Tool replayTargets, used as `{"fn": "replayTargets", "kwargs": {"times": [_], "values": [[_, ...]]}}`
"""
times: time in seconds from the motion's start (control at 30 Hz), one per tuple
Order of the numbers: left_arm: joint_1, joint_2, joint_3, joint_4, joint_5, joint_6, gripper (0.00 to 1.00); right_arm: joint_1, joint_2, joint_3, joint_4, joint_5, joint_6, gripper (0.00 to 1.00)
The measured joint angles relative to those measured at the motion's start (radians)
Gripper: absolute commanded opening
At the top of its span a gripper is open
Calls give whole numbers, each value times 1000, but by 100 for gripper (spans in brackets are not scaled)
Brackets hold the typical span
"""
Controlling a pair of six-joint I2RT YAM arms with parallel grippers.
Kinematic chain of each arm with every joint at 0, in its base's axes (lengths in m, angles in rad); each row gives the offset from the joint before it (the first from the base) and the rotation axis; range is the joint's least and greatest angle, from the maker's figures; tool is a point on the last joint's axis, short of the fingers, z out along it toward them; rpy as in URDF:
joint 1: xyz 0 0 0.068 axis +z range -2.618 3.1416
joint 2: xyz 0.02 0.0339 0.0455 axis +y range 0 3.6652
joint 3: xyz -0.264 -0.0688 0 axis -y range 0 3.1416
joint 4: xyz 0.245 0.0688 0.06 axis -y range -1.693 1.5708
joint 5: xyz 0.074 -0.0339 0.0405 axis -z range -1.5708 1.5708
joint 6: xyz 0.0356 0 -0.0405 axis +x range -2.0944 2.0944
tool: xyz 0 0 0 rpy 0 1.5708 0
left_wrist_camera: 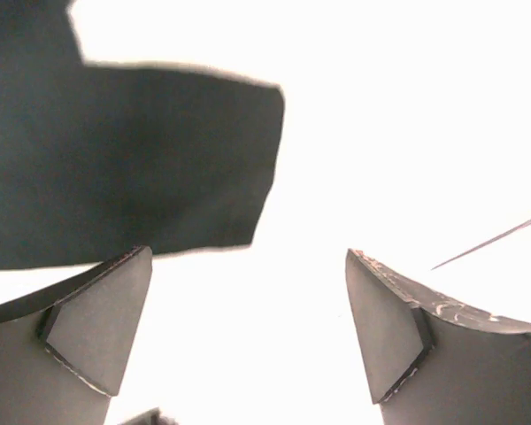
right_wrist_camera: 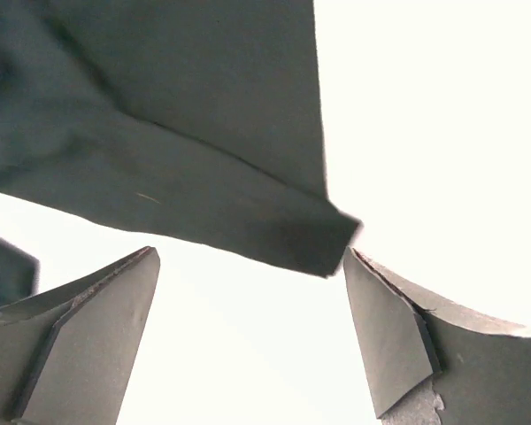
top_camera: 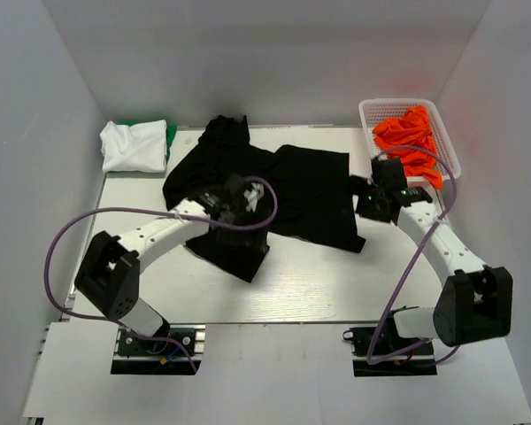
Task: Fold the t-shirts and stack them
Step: Flatten out the tshirt
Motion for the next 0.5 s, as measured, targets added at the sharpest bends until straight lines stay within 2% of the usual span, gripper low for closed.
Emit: {"fn": "replayTargets", "kwargs": {"times": [0.1,0.2,0.43,0.5], "values": [[-51,4,-136,-46,6,-27,98,-34,-55,-126,-35,47,37,90],[-81,13,-200,-77,3,-51,97,-64,-77,-183,-63,83,64,90],[-136,97,-188,-41,-50,-80,94,-120,-137,-208,-63,99,90,90],[-148,126,-168,-35,-69,-80,91,-128,-139,-209,-63,99,90,90]]}}
